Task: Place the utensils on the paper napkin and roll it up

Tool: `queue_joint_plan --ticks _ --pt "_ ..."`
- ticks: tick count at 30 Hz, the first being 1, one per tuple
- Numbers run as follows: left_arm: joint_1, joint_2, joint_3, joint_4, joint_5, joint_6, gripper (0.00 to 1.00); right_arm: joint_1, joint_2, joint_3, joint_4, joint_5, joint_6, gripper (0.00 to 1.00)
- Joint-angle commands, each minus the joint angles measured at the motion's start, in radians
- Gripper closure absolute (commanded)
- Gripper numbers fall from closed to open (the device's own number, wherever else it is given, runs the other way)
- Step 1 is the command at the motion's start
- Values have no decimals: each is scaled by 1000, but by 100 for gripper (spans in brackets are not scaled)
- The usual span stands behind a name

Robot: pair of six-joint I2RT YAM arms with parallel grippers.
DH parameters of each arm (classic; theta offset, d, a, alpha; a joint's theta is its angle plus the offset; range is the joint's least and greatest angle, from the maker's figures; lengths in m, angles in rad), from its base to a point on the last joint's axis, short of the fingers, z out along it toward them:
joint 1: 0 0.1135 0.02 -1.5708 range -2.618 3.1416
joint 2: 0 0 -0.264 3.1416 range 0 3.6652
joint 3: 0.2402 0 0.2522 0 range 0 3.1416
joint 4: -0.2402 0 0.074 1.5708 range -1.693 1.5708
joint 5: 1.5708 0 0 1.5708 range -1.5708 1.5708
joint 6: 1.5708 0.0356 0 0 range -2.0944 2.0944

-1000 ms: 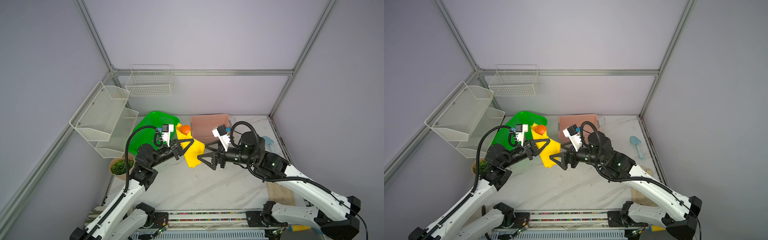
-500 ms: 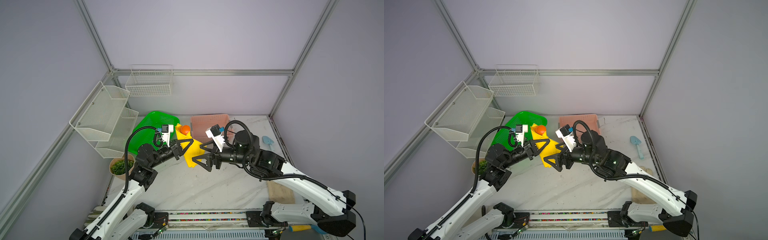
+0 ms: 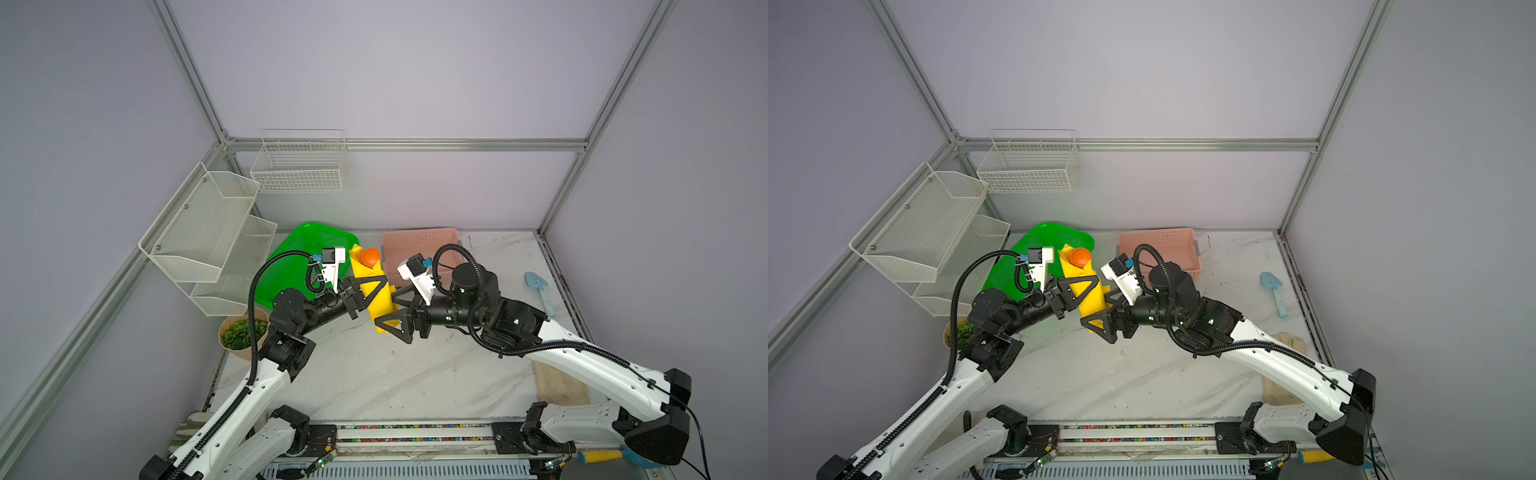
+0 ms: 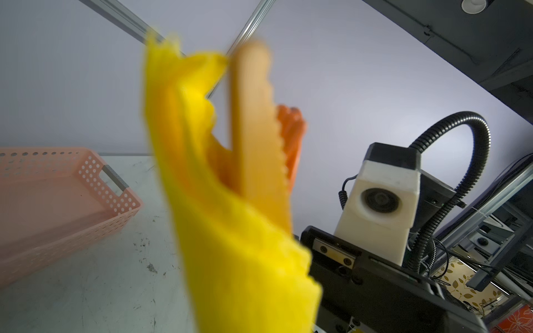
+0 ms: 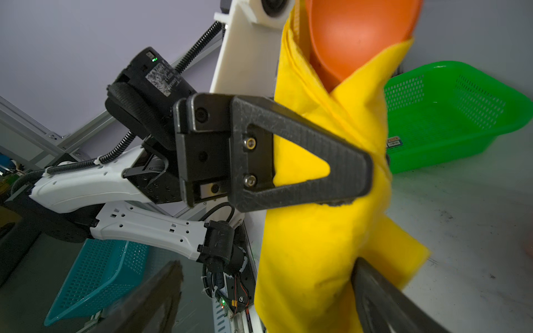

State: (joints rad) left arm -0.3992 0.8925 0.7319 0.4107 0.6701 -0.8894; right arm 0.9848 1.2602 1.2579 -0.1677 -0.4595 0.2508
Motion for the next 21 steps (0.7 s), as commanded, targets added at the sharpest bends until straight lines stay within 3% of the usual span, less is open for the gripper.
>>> queue_joint_plan --ticks 1,6,13,21 --pt "8 -1 63 83 26 -28 98 5 14 -4 52 -33 -24 10" --pt "8 3 61 92 38 -37 98 5 21 -6 75 -62 -27 19" --pt "8 19 56 124 43 -55 98 4 49 -5 104 -116 -25 45" --pt "8 26 48 153 42 -73 98 4 79 -20 148 -159 -21 46"
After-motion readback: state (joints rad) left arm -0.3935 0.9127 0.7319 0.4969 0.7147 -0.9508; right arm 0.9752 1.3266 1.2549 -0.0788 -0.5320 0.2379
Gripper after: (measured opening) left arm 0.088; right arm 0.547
